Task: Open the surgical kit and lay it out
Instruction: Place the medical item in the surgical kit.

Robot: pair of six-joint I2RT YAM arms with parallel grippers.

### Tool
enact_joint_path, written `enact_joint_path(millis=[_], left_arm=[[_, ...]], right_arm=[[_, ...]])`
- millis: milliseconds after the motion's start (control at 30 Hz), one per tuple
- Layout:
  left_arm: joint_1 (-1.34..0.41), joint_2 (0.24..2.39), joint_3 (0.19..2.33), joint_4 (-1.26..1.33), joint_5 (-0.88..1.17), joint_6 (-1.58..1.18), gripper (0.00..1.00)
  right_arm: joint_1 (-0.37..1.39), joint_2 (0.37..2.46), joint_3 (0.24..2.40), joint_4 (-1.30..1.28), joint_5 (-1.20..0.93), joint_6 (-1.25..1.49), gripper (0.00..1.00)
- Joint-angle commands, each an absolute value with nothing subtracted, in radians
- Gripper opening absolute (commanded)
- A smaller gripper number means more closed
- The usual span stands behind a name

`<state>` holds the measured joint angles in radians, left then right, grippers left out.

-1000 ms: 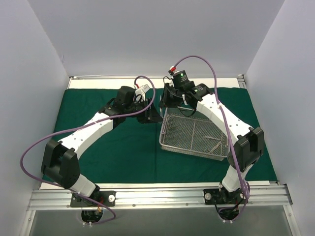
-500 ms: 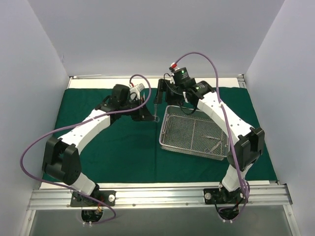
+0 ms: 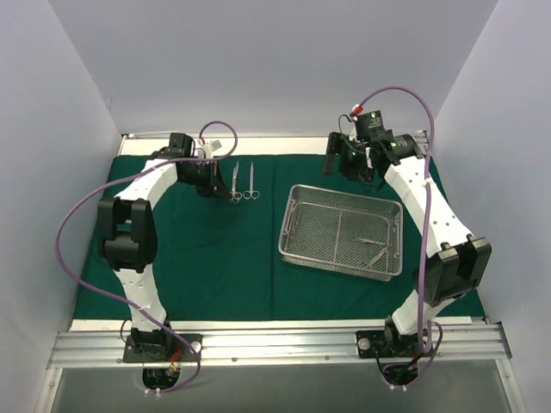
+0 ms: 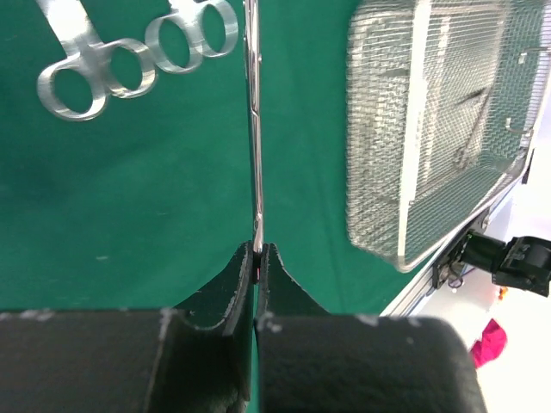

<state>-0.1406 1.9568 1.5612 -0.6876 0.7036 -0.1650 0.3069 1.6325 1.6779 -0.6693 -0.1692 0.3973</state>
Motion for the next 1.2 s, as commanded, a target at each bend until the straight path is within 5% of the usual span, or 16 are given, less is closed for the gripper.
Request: enact_joint_path(millis=[0,1167], left_arm=[[-0.086,2.014,1.647,-0.775,0.770,-0.060,0.02],[0.038,2.408,2.002,-0.835,0.784,-0.048,0.02]], right_arm=[[0.269,1.557,1.654,-0.752,-0.179,0.362,0.76],[0.137,1.655,1.661,-0.773,-0.215,0.316,0.75]])
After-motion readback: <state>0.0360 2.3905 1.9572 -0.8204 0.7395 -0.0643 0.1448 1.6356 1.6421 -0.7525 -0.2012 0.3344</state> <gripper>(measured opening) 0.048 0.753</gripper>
